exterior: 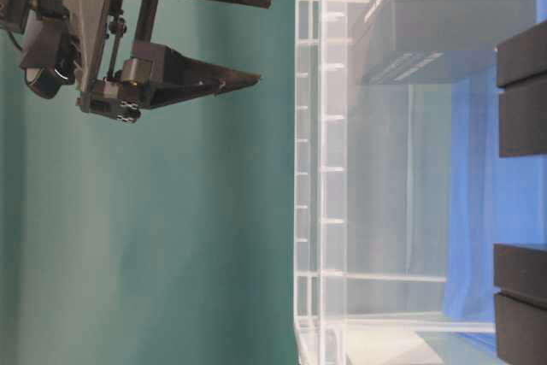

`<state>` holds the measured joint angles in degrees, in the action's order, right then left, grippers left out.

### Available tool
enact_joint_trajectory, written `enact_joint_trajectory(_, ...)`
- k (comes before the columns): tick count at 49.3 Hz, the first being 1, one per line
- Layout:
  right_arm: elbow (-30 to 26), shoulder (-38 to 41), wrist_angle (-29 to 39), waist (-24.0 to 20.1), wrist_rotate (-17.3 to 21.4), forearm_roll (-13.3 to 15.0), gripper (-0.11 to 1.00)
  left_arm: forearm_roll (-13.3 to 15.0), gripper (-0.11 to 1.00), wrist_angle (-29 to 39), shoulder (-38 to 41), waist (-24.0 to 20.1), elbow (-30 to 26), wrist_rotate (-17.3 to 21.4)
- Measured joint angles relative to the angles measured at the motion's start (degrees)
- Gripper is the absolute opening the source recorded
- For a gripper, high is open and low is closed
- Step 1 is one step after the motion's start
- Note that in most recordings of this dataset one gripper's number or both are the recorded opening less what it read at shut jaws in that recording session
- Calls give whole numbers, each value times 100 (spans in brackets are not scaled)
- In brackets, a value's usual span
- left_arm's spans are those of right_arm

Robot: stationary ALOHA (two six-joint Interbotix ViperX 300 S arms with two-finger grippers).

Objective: Take the box out of the case with the right arm.
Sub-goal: 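Move the right gripper over the right black box in the case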

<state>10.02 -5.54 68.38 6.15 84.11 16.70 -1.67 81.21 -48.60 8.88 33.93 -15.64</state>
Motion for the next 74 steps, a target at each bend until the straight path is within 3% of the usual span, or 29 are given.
enact_joint_trajectory(74,9,123,-9,9,26,9,93,0,0,0,-9,0,0,0)
